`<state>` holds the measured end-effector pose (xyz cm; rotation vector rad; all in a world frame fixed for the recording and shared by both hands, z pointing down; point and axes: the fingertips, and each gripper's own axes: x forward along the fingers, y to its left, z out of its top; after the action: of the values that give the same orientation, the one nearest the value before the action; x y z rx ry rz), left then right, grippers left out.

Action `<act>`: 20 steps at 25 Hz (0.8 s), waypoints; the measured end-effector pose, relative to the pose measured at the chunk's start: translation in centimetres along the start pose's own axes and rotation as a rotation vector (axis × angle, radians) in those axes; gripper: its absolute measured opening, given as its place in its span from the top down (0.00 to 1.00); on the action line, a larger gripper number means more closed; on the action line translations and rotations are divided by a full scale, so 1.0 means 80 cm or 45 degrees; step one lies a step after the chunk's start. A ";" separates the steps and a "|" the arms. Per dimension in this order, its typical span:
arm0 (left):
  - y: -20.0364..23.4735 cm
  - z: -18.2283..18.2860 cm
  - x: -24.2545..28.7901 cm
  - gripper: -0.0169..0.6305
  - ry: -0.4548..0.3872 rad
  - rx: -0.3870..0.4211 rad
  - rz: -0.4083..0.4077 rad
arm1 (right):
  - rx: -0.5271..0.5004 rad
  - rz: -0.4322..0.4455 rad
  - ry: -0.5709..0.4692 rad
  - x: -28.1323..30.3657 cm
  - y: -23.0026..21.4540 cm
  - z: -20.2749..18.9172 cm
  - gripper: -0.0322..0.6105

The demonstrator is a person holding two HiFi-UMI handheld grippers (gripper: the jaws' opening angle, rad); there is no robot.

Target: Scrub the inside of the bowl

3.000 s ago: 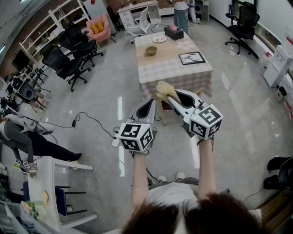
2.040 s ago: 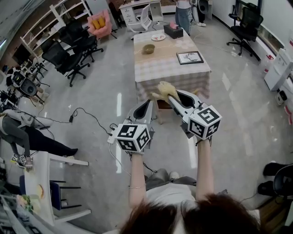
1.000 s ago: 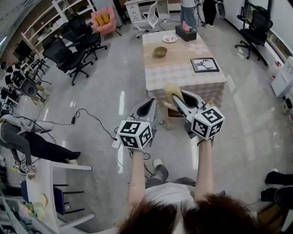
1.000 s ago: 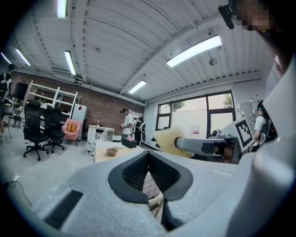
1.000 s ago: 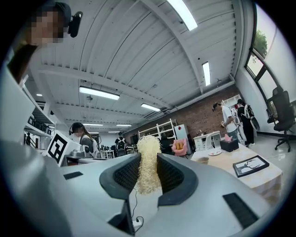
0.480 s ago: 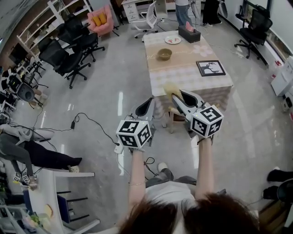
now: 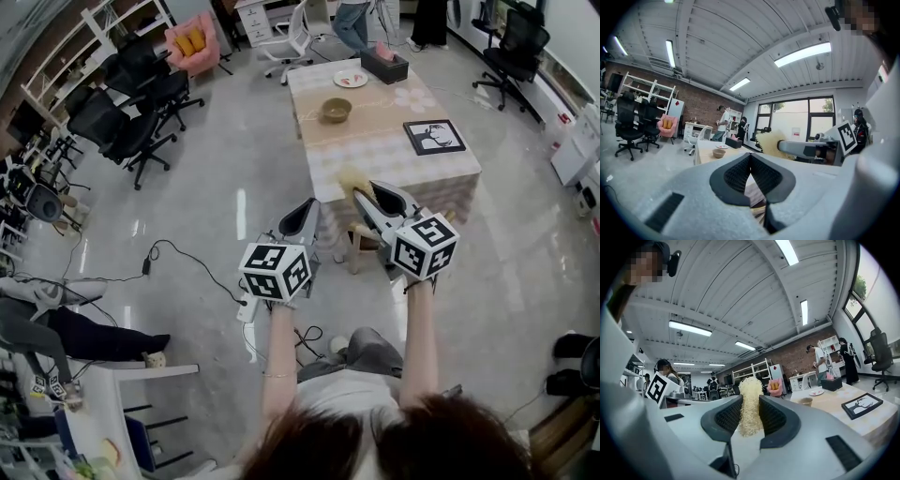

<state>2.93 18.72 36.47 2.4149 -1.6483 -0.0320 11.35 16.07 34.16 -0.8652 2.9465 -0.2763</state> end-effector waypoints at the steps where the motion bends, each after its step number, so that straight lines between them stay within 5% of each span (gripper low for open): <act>1: 0.002 -0.001 0.001 0.96 0.001 -0.001 -0.004 | 0.000 -0.006 -0.001 0.001 -0.001 -0.001 0.79; 20: 0.089 0.011 0.108 0.96 0.036 -0.051 -0.011 | 0.008 -0.010 0.039 0.110 -0.093 0.008 0.79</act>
<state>-0.55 8.14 37.86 2.3821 -1.6094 -0.0316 7.96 5.07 34.86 -0.8797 2.9692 -0.3023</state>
